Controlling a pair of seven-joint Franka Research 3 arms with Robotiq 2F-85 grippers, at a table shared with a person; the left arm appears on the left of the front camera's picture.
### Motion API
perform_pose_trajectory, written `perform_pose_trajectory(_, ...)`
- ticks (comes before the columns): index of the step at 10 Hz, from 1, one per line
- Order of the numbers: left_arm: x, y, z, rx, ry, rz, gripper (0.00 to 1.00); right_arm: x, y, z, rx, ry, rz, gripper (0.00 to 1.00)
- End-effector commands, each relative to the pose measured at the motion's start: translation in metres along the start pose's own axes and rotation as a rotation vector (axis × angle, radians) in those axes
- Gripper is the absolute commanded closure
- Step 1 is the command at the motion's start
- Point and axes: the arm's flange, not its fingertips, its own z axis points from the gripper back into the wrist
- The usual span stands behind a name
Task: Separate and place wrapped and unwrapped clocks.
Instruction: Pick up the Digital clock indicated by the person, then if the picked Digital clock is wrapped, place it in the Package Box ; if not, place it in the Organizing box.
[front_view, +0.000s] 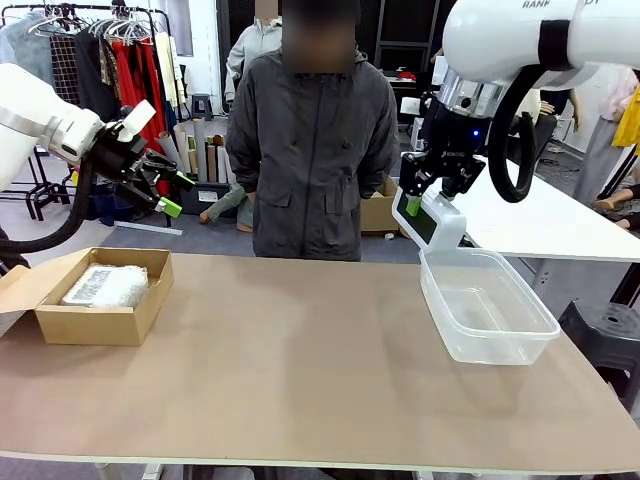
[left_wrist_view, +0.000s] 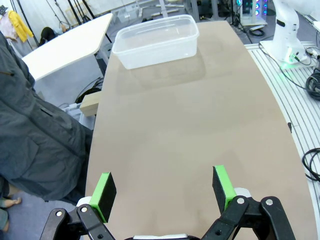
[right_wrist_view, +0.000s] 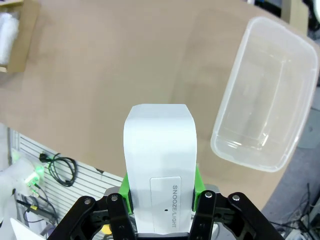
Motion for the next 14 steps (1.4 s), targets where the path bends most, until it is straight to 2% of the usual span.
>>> perform_pose_trajectory(1, 0.001, -0.005, 0.0, 0.011, 0.0, -0.004, 0.0, 0.005, 0.008, 0.024, 0.038, 0.0, -0.003, 1.0)
perform_pose_trajectory(5, 0.001, -0.005, 0.0, 0.011, 0.0, -0.004, 0.0, 0.007, 0.017, 0.057, 0.037, -0.078, -0.026, 1.0)
perform_pose_trajectory(9, 0.001, -0.005, 0.0, 0.011, 0.0, -0.004, 0.0, 0.008, 0.02, 0.063, 0.055, -0.089, -0.039, 1.0)
perform_pose_trajectory(10, 0.001, -0.005, 0.0, 0.011, 0.0, -0.004, 0.0, 0.006, 0.015, 0.058, 0.016, -0.082, -0.003, 1.0)
perform_pose_trajectory(14, 0.001, -0.005, 0.0, 0.011, 0.0, -0.004, 0.0, 0.006, 0.015, 0.058, 0.016, -0.082, -0.003, 1.0)
